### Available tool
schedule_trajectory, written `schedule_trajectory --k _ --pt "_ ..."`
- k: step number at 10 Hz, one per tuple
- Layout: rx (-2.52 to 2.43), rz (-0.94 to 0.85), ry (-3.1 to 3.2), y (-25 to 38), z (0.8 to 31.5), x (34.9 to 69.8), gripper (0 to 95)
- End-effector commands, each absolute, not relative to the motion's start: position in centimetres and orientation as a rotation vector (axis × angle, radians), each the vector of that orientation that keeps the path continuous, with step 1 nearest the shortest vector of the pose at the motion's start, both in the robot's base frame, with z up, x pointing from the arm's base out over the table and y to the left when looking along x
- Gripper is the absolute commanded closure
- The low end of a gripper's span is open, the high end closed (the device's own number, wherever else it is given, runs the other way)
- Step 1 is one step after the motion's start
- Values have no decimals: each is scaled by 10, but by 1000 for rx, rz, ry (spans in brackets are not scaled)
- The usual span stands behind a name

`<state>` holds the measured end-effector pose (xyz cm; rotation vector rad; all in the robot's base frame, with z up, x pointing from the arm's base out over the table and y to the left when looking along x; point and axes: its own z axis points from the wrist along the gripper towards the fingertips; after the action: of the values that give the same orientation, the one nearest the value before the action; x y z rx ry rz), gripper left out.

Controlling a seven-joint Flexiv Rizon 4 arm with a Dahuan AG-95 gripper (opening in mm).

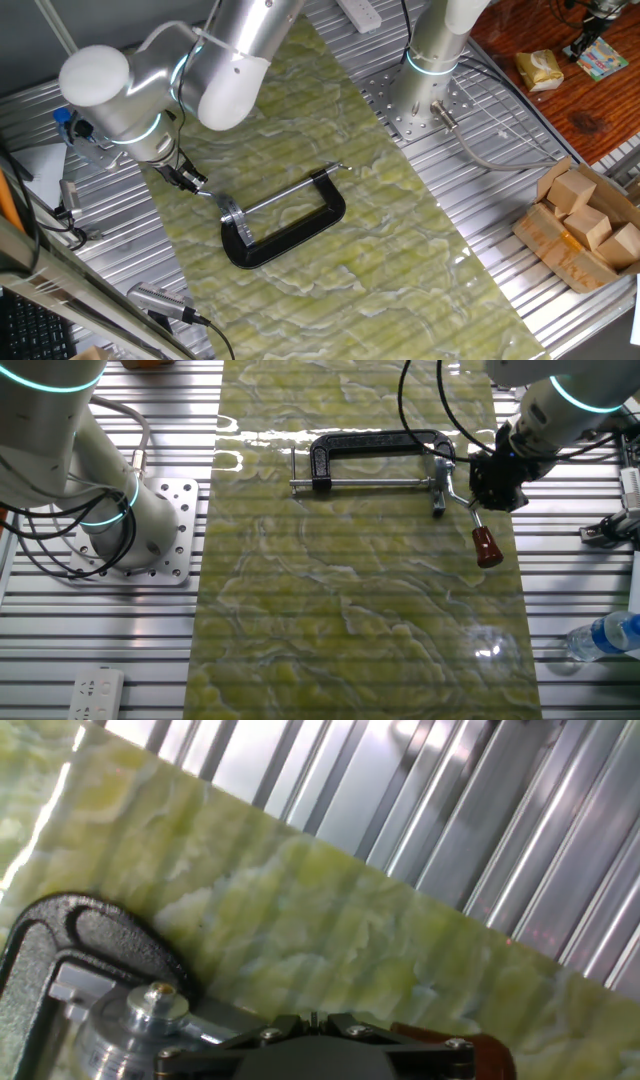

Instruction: Push down the lever

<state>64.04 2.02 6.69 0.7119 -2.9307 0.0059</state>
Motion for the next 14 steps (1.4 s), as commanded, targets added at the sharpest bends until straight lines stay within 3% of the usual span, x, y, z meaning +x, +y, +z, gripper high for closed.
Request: schedule_trajectory --k 1,10,14 --pt "714 6 -2933 20 63 639 950" --pt "716 -17 -2938 20 55 642 950" --pt "590 -102 -2977 36 121 630 950"
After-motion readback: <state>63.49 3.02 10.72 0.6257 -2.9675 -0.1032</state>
